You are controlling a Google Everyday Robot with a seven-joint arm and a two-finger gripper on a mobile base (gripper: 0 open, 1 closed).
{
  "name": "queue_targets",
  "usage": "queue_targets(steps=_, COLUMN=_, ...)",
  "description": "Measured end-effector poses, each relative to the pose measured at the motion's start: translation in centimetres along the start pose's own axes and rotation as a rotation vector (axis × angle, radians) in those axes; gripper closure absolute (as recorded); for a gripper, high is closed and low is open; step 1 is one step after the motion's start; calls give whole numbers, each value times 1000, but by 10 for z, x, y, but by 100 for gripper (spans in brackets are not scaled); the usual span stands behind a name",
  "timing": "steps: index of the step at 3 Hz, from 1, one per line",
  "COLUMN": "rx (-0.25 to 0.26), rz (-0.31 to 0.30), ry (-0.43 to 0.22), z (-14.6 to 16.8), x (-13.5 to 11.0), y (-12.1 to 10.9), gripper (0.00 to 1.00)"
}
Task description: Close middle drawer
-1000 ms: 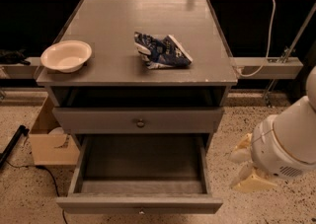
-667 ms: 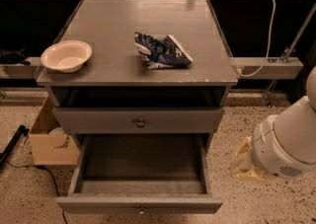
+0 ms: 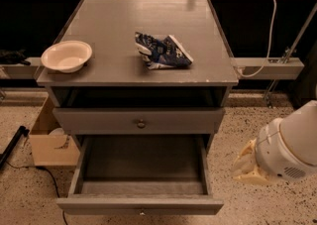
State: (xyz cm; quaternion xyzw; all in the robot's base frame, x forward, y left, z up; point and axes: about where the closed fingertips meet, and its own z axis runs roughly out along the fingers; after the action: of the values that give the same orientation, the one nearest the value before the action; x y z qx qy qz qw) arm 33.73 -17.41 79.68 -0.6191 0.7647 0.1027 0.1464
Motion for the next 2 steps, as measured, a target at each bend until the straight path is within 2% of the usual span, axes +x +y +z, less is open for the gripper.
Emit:
queue_targets(steps=1, rx=-6, rz=50, ry=-85, z=4, x=12, y=5, gripper=100)
queue_targets(steps=2, rx=-6, rz=50, ry=-85, z=4, x=12, y=5, gripper=100)
